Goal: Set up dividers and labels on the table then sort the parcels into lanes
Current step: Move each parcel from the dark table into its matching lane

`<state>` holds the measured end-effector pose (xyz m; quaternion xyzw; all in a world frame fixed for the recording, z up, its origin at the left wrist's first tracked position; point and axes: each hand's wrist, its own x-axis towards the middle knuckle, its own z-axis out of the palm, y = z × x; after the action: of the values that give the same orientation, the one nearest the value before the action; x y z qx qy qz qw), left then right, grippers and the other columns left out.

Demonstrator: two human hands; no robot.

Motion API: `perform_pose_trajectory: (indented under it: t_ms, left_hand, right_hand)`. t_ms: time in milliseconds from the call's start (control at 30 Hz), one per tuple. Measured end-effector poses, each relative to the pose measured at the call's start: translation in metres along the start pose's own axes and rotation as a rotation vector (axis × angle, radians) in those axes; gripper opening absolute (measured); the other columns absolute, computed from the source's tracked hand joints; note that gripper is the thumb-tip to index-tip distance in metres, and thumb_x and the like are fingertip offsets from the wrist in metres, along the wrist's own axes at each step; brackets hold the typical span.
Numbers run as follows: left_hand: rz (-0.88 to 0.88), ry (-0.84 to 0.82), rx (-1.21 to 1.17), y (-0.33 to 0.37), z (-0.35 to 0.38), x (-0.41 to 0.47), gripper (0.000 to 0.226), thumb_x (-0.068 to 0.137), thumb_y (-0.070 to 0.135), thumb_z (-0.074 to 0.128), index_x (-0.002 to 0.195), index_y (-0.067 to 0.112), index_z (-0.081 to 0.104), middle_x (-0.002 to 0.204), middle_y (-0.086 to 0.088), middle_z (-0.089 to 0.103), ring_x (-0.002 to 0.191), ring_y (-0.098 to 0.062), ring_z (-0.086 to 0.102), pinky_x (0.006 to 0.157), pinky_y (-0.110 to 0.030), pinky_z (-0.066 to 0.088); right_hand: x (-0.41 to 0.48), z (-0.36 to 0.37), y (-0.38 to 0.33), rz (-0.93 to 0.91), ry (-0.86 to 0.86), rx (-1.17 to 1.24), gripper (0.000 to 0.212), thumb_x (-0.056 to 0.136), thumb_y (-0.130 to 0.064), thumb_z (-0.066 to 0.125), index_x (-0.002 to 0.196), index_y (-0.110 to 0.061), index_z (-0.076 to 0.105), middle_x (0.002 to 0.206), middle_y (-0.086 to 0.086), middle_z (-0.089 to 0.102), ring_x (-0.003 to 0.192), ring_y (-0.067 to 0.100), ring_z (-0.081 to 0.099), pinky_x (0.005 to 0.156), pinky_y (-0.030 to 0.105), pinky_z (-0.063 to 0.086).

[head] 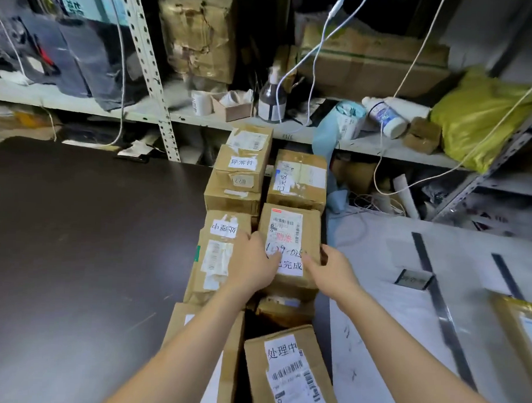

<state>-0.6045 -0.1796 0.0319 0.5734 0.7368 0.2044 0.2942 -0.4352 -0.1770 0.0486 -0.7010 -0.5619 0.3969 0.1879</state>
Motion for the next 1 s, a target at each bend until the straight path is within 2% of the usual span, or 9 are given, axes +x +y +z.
perform_pose_trajectory:
  t_ms: [100, 167, 233, 333, 533, 700, 800, 867, 1000]
  left_hand:
    - [0.051, 0.004, -0.052, -0.002, 0.000, -0.001, 0.050, 0.094, 0.041, 0.063, 0.134, 0.016, 0.045, 0.133, -0.009, 0.045, 0.117, -0.029, 0.052, 0.089, -0.034, 0.045]
    - [0.072, -0.013, -0.099, 0.002, -0.001, -0.001, 0.052, 0.093, 0.041, 0.064, 0.134, 0.019, 0.040, 0.132, -0.009, 0.052, 0.114, -0.029, 0.057, 0.091, -0.042, 0.052]
    - [0.092, -0.025, -0.115, 0.007, -0.003, -0.004, 0.051, 0.091, 0.043, 0.064, 0.130, 0.020, 0.040, 0.126, -0.007, 0.059, 0.110, -0.028, 0.061, 0.089, -0.047, 0.055]
    - [0.127, -0.044, -0.127, 0.019, -0.006, -0.013, 0.051, 0.089, 0.042, 0.067, 0.127, 0.019, 0.043, 0.124, -0.005, 0.061, 0.112, -0.026, 0.061, 0.089, -0.047, 0.055]
    - [0.170, -0.048, -0.097, 0.054, 0.003, -0.046, 0.051, 0.087, 0.045, 0.069, 0.124, 0.020, 0.044, 0.124, -0.002, 0.063, 0.109, -0.023, 0.062, 0.088, -0.046, 0.056]
    - [0.218, -0.017, -0.149, 0.102, 0.038, -0.093, 0.048, 0.087, 0.037, 0.071, 0.124, 0.016, 0.048, 0.125, 0.000, 0.063, 0.112, -0.021, 0.060, 0.082, -0.035, 0.049]
    - [0.220, 0.000, -0.178, 0.140, 0.068, -0.128, 0.046, 0.083, 0.043, 0.071, 0.117, 0.021, 0.049, 0.123, -0.004, 0.066, 0.110, -0.027, 0.062, 0.091, -0.044, 0.052]
    - [0.219, 0.014, -0.174, 0.168, 0.093, -0.155, 0.047, 0.081, 0.048, 0.069, 0.117, 0.024, 0.049, 0.120, -0.004, 0.065, 0.109, -0.029, 0.061, 0.093, -0.047, 0.051]
    - [0.244, 0.023, -0.243, 0.226, 0.143, -0.207, 0.036, 0.088, 0.037, 0.070, 0.114, 0.026, 0.047, 0.109, 0.005, 0.060, 0.104, -0.024, 0.060, 0.092, -0.043, 0.050]
  right_hand:
    - [-0.006, 0.003, 0.001, 0.035, 0.036, 0.067, 0.035, 0.097, -0.035, 0.064, 0.130, -0.022, 0.065, 0.118, -0.009, 0.072, 0.101, 0.013, 0.068, 0.093, 0.039, 0.058]
    - [-0.011, 0.001, 0.002, 0.046, 0.061, 0.111, 0.032, 0.097, -0.034, 0.064, 0.128, -0.027, 0.066, 0.112, -0.009, 0.074, 0.100, 0.014, 0.071, 0.091, 0.042, 0.059]
    - [-0.020, -0.005, 0.001, 0.045, 0.092, 0.135, 0.031, 0.096, -0.035, 0.064, 0.127, -0.030, 0.066, 0.111, -0.010, 0.074, 0.099, 0.013, 0.071, 0.090, 0.043, 0.060]
    - [-0.033, -0.019, 0.004, 0.051, 0.130, 0.161, 0.030, 0.096, -0.038, 0.063, 0.126, -0.034, 0.065, 0.112, -0.010, 0.074, 0.098, 0.012, 0.071, 0.088, 0.042, 0.061]
    - [-0.064, -0.054, 0.027, 0.038, 0.174, 0.158, 0.038, 0.098, -0.040, 0.060, 0.135, -0.030, 0.061, 0.123, -0.009, 0.071, 0.104, 0.013, 0.069, 0.089, 0.039, 0.060]
    - [-0.103, -0.102, 0.070, 0.027, 0.192, 0.222, 0.039, 0.093, -0.041, 0.064, 0.131, -0.032, 0.064, 0.119, -0.013, 0.072, 0.103, 0.011, 0.068, 0.089, 0.037, 0.060]
    - [-0.134, -0.145, 0.104, 0.011, 0.208, 0.252, 0.038, 0.093, -0.039, 0.066, 0.130, -0.031, 0.064, 0.111, -0.017, 0.068, 0.100, 0.007, 0.065, 0.087, 0.031, 0.057]
    - [-0.152, -0.177, 0.132, -0.019, 0.204, 0.273, 0.041, 0.094, -0.038, 0.067, 0.133, -0.028, 0.063, 0.119, -0.013, 0.069, 0.105, 0.010, 0.065, 0.091, 0.032, 0.056]
    - [-0.188, -0.241, 0.192, -0.039, 0.186, 0.301, 0.048, 0.095, -0.038, 0.067, 0.140, -0.026, 0.057, 0.128, -0.008, 0.067, 0.112, 0.014, 0.064, 0.095, 0.032, 0.053]
